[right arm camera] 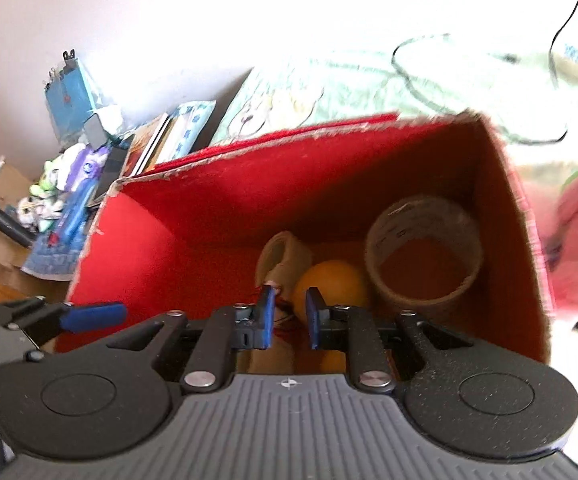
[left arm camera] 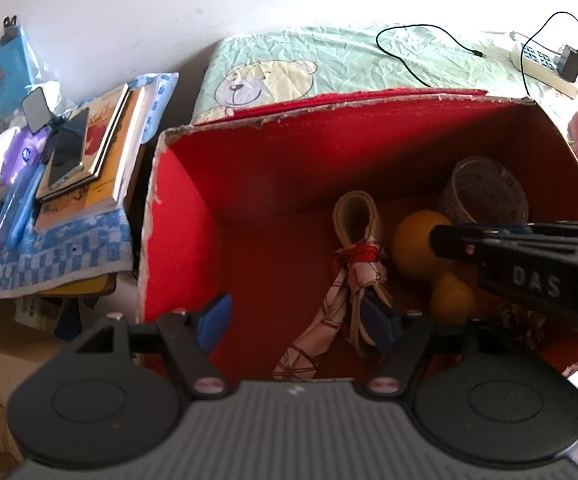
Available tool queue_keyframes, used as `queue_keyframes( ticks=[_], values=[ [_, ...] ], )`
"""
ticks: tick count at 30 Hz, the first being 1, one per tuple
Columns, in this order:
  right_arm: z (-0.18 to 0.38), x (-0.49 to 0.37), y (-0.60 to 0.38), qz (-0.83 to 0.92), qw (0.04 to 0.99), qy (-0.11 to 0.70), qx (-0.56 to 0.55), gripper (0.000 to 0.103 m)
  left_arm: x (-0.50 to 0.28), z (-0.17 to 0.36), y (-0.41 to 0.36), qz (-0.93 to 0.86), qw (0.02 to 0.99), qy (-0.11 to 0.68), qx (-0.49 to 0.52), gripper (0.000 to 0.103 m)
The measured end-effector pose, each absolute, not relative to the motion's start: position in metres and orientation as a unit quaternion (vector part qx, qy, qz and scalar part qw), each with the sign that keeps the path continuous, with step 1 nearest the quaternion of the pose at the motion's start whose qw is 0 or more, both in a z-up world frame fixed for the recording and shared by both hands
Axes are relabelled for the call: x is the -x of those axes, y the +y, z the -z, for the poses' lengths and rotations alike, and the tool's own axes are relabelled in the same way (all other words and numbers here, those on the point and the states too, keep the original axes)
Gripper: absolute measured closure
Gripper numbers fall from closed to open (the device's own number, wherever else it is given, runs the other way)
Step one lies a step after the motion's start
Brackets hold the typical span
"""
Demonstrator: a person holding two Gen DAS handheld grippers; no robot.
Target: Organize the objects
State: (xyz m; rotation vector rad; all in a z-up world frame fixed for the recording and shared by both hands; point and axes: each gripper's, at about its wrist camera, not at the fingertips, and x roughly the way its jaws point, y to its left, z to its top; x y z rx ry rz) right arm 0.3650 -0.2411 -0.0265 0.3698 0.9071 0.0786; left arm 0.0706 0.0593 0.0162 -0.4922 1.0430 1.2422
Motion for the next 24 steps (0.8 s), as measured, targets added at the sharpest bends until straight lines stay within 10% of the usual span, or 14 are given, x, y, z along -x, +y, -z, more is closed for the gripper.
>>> queue_keyframes(
  ticks=[24],
  values=[
    [0.009, -0.307, -0.260, -0.004, 0.916, 0.377, -0.134, 0.064, -0.091, -0.033, 0.014, -0.588, 0.659, 0.431, 0.183, 0.027]
  ],
)
